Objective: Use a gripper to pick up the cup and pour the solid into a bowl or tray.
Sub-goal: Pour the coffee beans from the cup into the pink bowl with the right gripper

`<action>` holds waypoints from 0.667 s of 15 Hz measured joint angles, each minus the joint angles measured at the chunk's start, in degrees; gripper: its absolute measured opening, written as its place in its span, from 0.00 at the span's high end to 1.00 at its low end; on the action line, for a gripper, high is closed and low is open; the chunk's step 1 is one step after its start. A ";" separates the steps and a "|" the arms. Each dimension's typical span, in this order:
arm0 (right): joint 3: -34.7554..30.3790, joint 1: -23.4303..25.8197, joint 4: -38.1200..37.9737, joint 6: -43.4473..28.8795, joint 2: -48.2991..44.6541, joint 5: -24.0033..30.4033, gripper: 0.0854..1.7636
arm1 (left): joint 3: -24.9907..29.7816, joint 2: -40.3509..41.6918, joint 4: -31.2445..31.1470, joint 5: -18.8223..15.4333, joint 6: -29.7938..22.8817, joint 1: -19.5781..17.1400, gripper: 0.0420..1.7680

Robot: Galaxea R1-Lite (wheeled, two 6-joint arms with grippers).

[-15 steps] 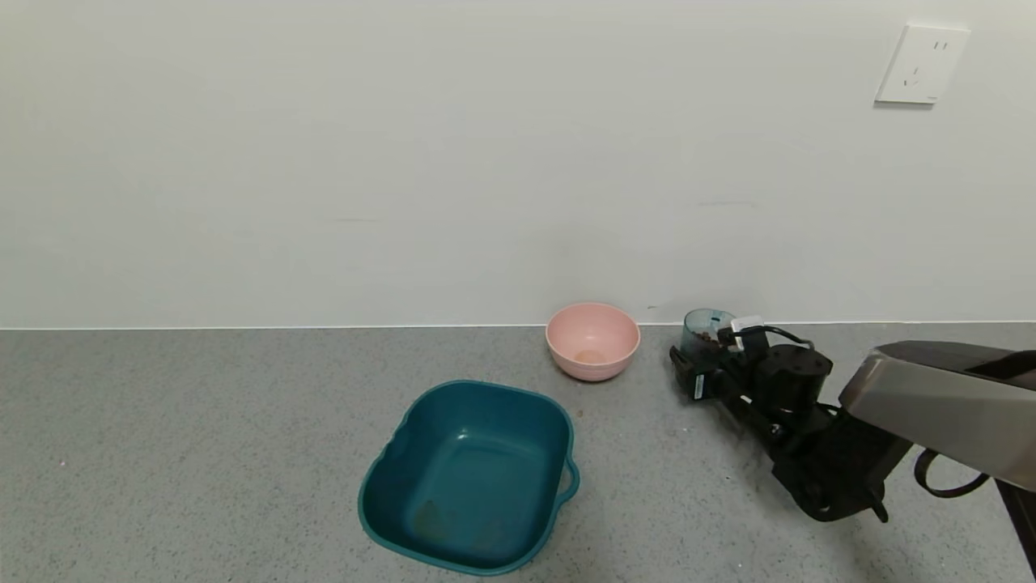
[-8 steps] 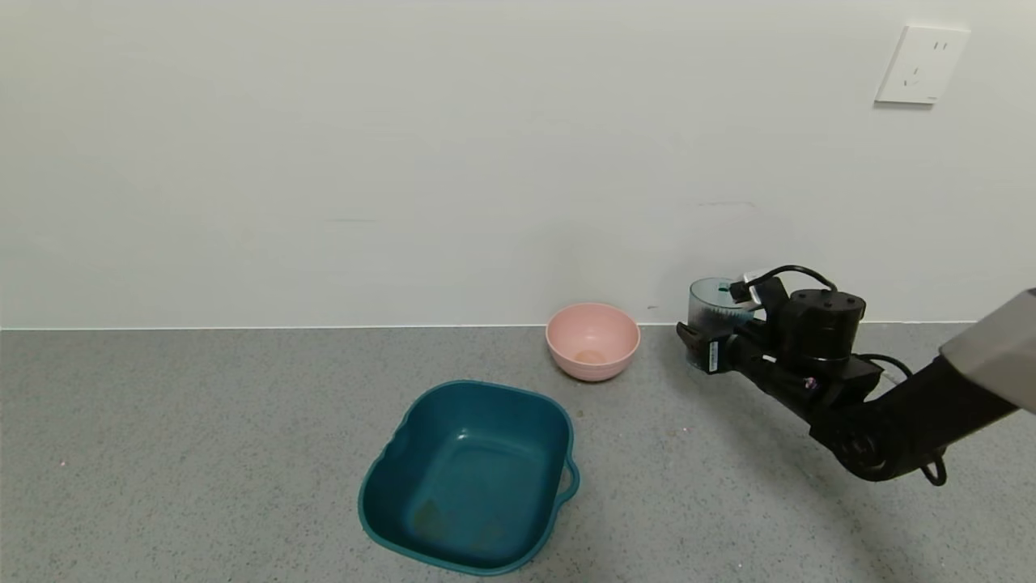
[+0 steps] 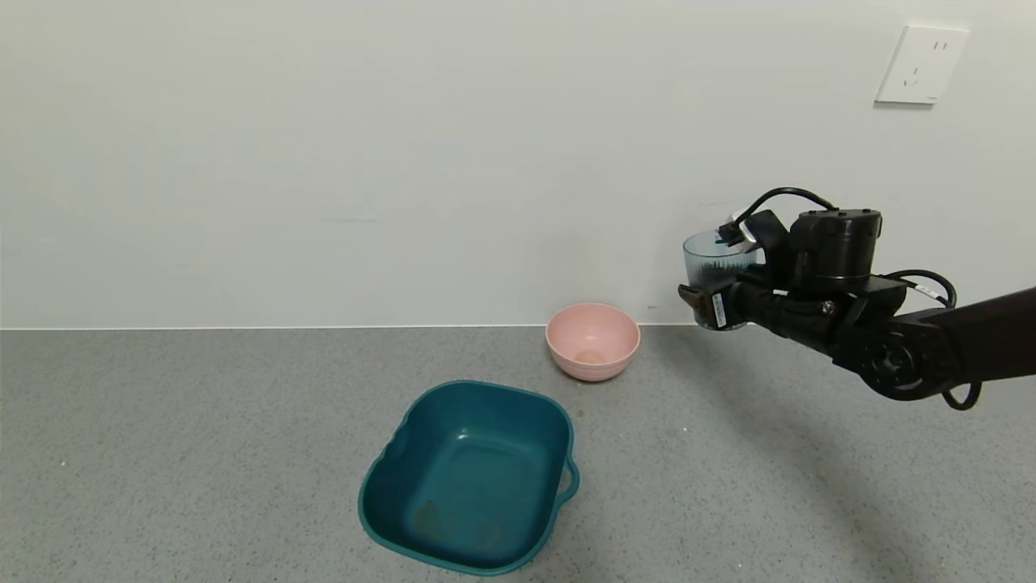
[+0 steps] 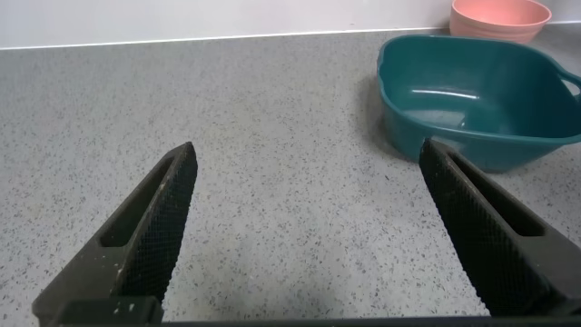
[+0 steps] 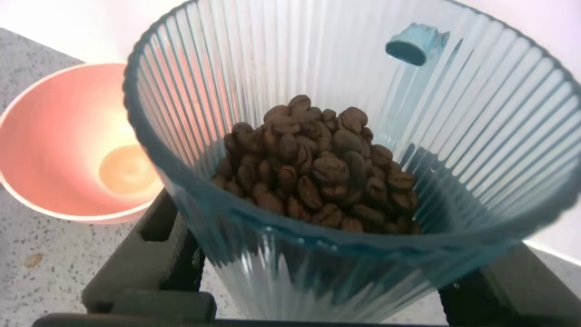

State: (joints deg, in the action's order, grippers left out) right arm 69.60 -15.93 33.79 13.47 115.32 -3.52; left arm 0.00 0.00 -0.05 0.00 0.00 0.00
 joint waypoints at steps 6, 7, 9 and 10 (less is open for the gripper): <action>8.18 -0.32 -9.22 11.41 1.33 -0.09 0.22 | 0.00 0.00 -0.02 0.00 0.00 0.00 0.00; 8.46 -0.82 -9.70 12.32 1.74 -0.46 0.22 | 0.00 0.00 0.00 0.00 0.00 0.00 0.00; 8.96 -2.00 -10.07 13.95 2.76 -2.76 0.22 | 0.00 0.00 0.00 0.00 0.00 0.00 0.00; 9.29 -2.65 -10.23 14.92 3.34 -3.44 0.22 | 0.00 0.00 0.00 0.00 0.00 0.00 0.00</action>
State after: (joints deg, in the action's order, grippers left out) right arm 78.89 -18.58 23.56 28.39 118.66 -6.96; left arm 0.00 0.00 -0.05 0.00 0.00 0.00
